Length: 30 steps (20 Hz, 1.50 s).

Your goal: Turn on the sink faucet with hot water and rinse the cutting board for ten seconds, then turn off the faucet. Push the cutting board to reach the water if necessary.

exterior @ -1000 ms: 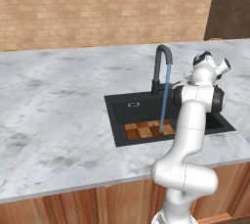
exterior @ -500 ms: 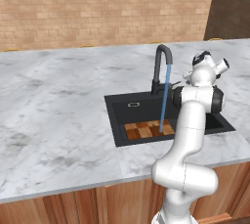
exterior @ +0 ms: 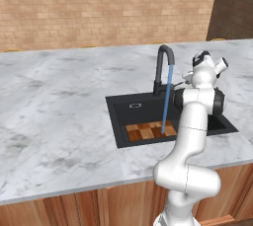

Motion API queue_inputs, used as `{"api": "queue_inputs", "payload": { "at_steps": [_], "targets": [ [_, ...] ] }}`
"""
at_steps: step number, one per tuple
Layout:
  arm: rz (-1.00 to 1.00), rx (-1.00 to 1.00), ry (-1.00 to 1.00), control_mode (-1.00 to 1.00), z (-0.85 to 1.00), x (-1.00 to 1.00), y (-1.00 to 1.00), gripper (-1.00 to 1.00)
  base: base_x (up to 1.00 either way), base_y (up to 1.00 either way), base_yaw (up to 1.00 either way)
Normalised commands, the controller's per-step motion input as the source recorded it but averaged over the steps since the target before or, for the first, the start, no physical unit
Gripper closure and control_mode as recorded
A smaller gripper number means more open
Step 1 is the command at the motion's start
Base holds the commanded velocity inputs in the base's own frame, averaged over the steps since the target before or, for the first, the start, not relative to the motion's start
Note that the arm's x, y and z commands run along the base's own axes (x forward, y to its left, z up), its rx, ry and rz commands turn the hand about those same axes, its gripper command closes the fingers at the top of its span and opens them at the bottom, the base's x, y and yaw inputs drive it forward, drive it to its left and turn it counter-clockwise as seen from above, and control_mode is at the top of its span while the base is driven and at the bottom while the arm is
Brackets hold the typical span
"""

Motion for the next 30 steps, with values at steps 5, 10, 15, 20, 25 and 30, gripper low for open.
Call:
{"api": "queue_inputs", "payload": {
  "at_steps": [5,10,15,20,25,30],
  "targets": [
    [0.0,0.0,0.0,-1.0,0.0,0.0,0.0,1.0,0.0,0.0,0.0],
    [0.0,0.0,0.0,-1.0,0.0,0.0,0.0,1.0,0.0,0.0,0.0],
    [0.0,0.0,0.0,-1.0,0.0,0.0,0.0,1.0,0.0,0.0,0.0],
    [0.0,0.0,0.0,-1.0,0.0,0.0,0.0,1.0,0.0,0.0,0.0],
    [0.0,0.0,0.0,-1.0,0.0,0.0,0.0,1.0,0.0,0.0,0.0],
    [0.0,0.0,0.0,-1.0,0.0,0.0,0.0,1.0,0.0,0.0,0.0]
  ]
}}
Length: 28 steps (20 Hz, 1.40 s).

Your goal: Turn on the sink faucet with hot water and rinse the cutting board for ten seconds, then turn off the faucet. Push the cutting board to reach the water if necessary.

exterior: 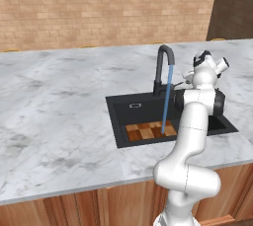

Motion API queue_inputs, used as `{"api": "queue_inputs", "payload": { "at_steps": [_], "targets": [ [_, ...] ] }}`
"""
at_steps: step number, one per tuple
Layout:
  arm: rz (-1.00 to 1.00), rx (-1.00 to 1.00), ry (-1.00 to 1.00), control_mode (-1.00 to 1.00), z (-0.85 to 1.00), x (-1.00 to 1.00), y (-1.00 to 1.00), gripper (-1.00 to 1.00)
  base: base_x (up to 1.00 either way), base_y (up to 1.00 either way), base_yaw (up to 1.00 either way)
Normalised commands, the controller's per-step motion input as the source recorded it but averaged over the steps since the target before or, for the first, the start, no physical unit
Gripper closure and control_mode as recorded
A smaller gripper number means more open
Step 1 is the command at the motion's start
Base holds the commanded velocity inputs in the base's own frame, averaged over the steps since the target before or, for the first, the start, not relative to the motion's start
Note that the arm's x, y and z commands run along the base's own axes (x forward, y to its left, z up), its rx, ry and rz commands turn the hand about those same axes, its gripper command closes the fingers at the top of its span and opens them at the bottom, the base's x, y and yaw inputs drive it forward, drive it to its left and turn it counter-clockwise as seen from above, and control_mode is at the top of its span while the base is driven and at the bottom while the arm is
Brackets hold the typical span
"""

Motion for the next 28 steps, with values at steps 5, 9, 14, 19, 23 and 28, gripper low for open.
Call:
{"api": "queue_inputs", "payload": {
  "at_steps": [5,9,14,19,23,28],
  "targets": [
    [0.0,0.0,0.0,-1.0,0.0,0.0,0.0,1.0,0.0,0.0,0.0],
    [0.0,0.0,0.0,-1.0,0.0,0.0,0.0,1.0,0.0,0.0,0.0],
    [0.0,0.0,0.0,-1.0,0.0,0.0,0.0,1.0,0.0,0.0,0.0],
    [0.0,0.0,0.0,-1.0,0.0,0.0,0.0,1.0,0.0,0.0,0.0],
    [0.0,0.0,0.0,-1.0,0.0,0.0,0.0,1.0,0.0,0.0,0.0],
    [0.0,0.0,0.0,-1.0,0.0,0.0,0.0,1.0,0.0,0.0,0.0]
  ]
}}
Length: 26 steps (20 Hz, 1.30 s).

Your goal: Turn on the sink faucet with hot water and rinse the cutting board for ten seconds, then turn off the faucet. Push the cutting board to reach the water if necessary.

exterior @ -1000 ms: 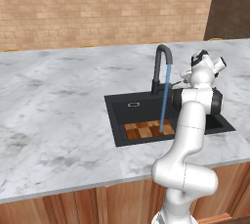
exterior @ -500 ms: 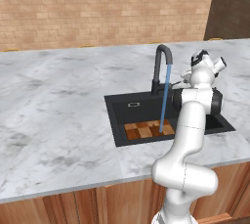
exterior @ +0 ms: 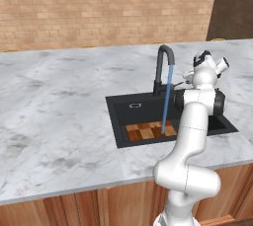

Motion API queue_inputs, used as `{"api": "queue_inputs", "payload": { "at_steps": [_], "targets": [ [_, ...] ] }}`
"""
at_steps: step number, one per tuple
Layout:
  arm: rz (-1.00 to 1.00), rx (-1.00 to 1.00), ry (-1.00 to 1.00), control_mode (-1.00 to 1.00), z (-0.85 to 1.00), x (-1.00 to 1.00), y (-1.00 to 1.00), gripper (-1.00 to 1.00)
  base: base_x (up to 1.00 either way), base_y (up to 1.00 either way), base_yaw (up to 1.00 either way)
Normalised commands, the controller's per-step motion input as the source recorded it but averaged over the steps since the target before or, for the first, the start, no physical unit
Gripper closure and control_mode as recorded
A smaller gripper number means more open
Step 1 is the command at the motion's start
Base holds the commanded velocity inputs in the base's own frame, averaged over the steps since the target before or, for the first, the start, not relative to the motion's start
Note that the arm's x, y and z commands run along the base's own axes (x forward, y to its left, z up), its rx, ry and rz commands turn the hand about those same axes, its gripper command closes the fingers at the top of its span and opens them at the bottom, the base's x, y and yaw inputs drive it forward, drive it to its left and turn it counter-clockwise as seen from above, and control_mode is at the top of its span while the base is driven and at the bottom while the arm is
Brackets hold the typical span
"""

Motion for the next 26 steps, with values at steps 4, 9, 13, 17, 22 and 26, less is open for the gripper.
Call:
{"api": "queue_inputs", "payload": {
  "at_steps": [4,9,13,17,22,26],
  "targets": [
    [0.0,0.0,0.0,-1.0,0.0,0.0,0.0,1.0,0.0,0.0,0.0],
    [0.0,0.0,0.0,-1.0,0.0,0.0,0.0,1.0,0.0,0.0,0.0],
    [0.0,0.0,0.0,-1.0,0.0,0.0,0.0,1.0,0.0,0.0,0.0],
    [0.0,0.0,0.0,-1.0,0.0,0.0,0.0,1.0,0.0,0.0,0.0],
    [0.0,0.0,0.0,-1.0,0.0,0.0,0.0,1.0,0.0,0.0,0.0],
    [0.0,0.0,0.0,-1.0,0.0,0.0,0.0,1.0,0.0,0.0,0.0]
  ]
}}
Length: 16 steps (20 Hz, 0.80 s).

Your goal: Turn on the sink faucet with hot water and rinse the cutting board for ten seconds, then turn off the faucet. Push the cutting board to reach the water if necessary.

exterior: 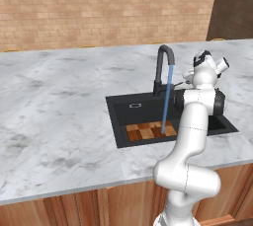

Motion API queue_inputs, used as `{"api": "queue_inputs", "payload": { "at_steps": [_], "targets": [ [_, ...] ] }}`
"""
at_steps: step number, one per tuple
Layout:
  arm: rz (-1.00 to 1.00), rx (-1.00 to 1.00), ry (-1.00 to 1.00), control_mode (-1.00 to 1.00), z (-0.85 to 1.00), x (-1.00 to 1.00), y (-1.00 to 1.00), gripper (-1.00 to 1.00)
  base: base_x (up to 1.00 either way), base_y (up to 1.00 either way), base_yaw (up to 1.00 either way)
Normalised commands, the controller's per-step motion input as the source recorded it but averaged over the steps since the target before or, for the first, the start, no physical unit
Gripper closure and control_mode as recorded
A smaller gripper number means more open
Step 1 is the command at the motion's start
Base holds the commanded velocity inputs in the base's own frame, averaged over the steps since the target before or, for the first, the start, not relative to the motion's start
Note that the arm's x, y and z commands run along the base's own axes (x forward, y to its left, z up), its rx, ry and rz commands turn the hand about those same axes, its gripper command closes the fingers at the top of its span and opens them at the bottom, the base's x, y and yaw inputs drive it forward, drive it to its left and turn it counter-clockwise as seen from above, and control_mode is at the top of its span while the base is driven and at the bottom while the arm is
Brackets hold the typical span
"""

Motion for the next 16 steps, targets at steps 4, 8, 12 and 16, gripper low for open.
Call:
{"api": "queue_inputs", "payload": {
  "at_steps": [4,8,12,16],
  "targets": [
    [0.0,0.0,0.0,-1.0,0.0,0.0,0.0,1.0,0.0,0.0,0.0],
    [0.0,0.0,0.0,-1.0,0.0,0.0,0.0,1.0,0.0,0.0,0.0],
    [0.0,0.0,0.0,-1.0,0.0,0.0,0.0,1.0,0.0,0.0,0.0],
    [0.0,0.0,0.0,-1.0,0.0,0.0,0.0,1.0,0.0,0.0,0.0]
  ]
}}
